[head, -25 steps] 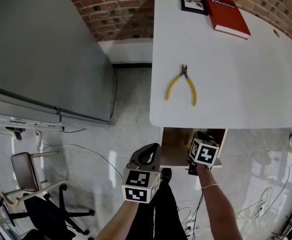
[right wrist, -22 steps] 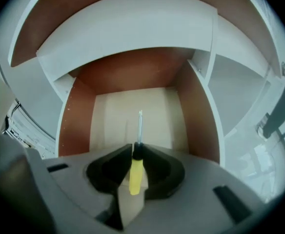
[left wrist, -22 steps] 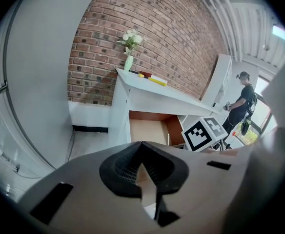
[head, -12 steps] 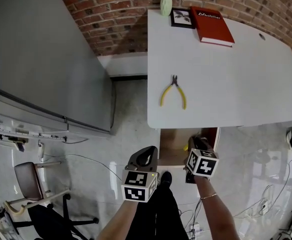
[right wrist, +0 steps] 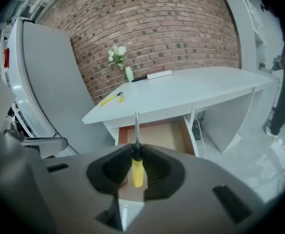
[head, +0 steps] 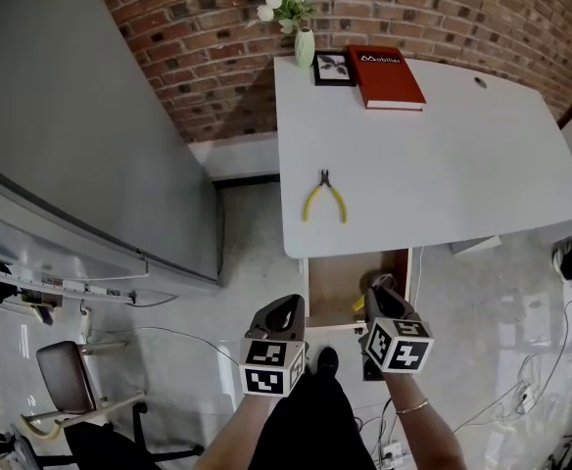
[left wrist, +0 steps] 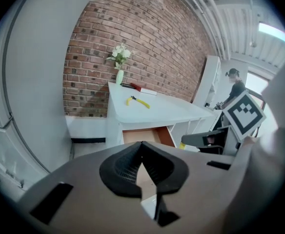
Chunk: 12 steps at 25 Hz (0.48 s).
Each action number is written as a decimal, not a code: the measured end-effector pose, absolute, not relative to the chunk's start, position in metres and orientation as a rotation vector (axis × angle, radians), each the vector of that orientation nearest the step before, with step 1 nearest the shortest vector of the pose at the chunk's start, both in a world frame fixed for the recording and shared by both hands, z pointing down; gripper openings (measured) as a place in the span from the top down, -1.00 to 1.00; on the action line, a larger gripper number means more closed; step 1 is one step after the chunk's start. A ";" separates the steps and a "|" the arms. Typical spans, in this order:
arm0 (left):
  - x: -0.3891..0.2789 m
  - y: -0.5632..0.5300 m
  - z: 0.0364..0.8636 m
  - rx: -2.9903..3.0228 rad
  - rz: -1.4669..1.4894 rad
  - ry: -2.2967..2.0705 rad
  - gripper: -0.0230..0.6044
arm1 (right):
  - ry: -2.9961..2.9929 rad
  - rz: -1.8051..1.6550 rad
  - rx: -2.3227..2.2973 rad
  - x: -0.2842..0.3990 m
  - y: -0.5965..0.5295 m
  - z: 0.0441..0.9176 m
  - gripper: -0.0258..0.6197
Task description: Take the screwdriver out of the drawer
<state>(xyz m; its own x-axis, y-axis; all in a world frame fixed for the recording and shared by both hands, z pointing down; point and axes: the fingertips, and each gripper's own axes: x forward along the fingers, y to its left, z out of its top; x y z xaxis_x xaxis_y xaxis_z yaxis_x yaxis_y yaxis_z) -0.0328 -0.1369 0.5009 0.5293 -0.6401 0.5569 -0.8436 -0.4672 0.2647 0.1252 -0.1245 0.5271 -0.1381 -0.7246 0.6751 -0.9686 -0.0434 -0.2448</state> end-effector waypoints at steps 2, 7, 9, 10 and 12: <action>-0.033 -0.136 0.493 2.279 0.522 -1.197 0.95 | -1.912 0.978 1.806 0.123 -0.118 0.511 0.71; -0.033 -0.131 0.477 2.312 0.530 -1.178 0.95 | -1.960 0.927 1.832 0.116 -0.104 0.470 0.71; -0.033 -0.128 0.470 2.325 0.536 -1.176 0.95 | -1.990 0.917 1.841 0.113 -0.098 0.454 0.71; -0.034 -0.127 0.467 2.333 0.535 -1.177 0.95 | -2.004 0.909 1.847 0.111 -0.095 0.447 0.71; -0.036 -0.126 0.458 2.346 0.527 -1.183 0.95 | -2.027 0.888 1.859 0.109 -0.090 0.432 0.71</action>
<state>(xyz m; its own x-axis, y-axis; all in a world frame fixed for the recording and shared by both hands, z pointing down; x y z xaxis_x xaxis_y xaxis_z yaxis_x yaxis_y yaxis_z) -0.0358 -0.1265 0.4581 0.5575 -0.6447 0.5231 -0.8200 -0.5261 0.2256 0.1092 -0.0896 0.4322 -0.1541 -0.8114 0.5639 -0.9645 -0.0004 -0.2641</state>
